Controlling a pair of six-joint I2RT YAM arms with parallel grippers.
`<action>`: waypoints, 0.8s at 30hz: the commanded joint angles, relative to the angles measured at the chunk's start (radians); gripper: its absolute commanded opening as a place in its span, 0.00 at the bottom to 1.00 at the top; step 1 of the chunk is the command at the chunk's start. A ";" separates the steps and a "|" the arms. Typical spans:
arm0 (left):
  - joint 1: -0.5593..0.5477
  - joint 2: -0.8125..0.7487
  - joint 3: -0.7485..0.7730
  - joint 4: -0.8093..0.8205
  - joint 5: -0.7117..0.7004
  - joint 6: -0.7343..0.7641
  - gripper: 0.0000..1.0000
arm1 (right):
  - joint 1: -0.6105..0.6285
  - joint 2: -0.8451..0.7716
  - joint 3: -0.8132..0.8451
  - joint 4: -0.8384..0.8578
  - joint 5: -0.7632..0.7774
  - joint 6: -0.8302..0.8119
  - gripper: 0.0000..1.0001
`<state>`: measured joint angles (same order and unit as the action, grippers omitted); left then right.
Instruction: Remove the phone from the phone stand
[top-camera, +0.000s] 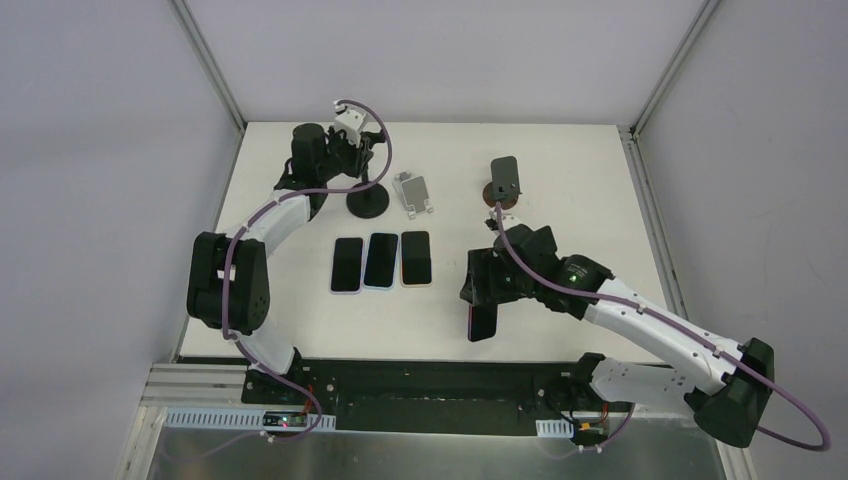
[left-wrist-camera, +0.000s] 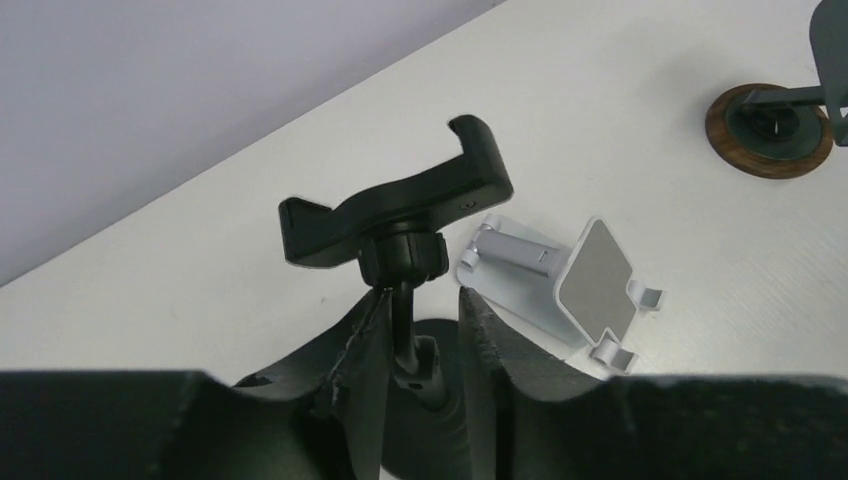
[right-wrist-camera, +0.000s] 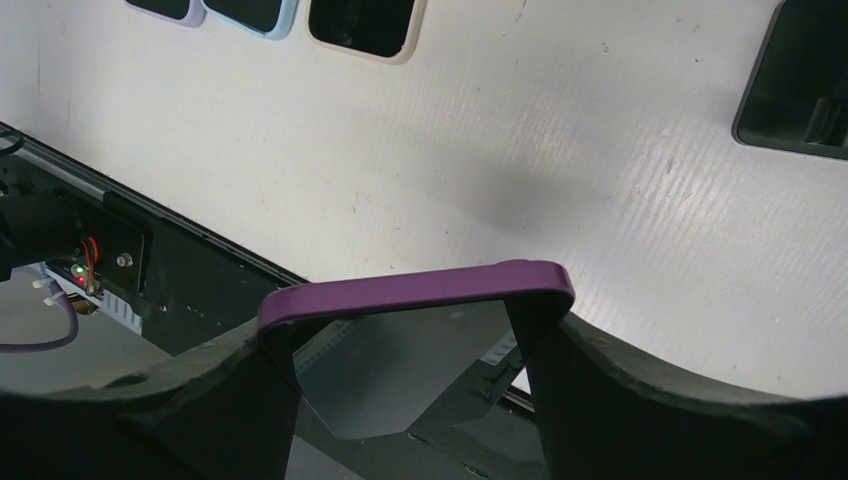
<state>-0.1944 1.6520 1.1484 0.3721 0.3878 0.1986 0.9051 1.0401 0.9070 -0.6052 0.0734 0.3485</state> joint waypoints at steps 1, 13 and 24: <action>0.009 -0.033 -0.044 0.159 -0.043 -0.004 0.34 | 0.013 0.013 0.050 0.021 0.039 0.015 0.00; 0.014 -0.167 -0.179 0.154 -0.091 -0.033 0.97 | 0.012 0.119 0.124 -0.006 0.158 0.062 0.00; 0.012 -0.371 -0.245 -0.056 -0.309 -0.194 0.99 | 0.010 0.223 0.227 -0.082 0.272 0.139 0.00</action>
<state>-0.1879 1.3628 0.9009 0.4305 0.1921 0.0822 0.9142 1.2293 1.0462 -0.6552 0.2699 0.4324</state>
